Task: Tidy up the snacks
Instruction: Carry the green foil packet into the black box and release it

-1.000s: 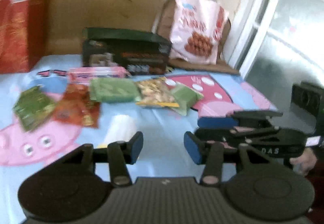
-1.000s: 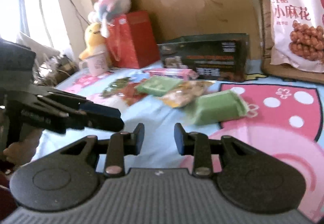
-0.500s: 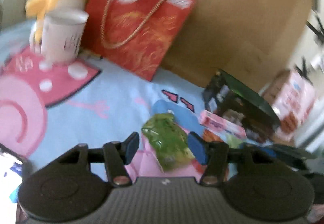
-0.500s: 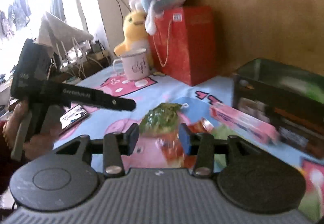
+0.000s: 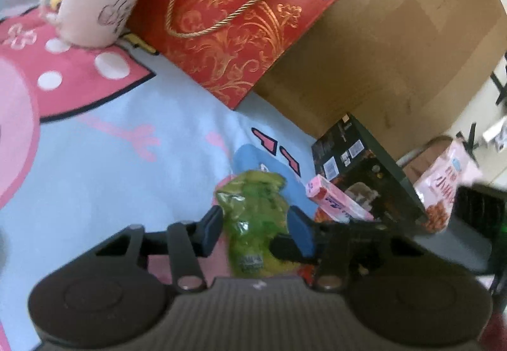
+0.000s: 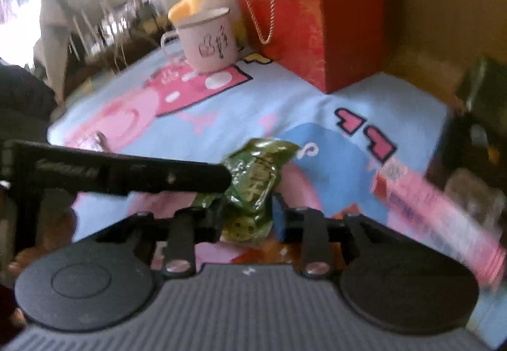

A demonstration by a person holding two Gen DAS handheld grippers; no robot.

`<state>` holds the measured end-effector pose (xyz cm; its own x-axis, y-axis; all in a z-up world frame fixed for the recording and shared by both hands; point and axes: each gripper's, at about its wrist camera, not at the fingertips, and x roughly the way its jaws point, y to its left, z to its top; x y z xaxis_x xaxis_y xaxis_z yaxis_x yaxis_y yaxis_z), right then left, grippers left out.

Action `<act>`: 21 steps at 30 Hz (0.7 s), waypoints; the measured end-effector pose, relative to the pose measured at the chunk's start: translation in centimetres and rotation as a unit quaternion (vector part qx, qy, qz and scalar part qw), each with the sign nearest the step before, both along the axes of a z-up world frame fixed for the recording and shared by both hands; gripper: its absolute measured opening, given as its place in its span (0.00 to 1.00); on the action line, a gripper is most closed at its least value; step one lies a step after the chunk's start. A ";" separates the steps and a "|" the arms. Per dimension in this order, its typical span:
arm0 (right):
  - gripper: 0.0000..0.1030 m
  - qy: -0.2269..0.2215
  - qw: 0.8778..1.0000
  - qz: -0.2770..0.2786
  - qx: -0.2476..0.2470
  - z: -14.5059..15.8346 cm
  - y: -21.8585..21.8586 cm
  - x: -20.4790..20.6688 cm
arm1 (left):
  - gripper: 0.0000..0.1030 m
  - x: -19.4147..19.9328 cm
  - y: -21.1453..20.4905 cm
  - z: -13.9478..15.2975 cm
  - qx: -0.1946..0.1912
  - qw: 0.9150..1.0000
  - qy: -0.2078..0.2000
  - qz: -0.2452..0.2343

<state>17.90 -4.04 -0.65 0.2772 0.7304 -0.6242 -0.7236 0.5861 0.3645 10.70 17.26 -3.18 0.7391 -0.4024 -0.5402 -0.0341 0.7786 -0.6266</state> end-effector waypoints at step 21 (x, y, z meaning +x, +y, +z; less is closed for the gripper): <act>0.20 -0.085 0.963 -0.240 0.089 6.2 -15.3 3.2 | 0.42 13.1 -17.1 10.3 0.089 0.977 -0.099 -0.165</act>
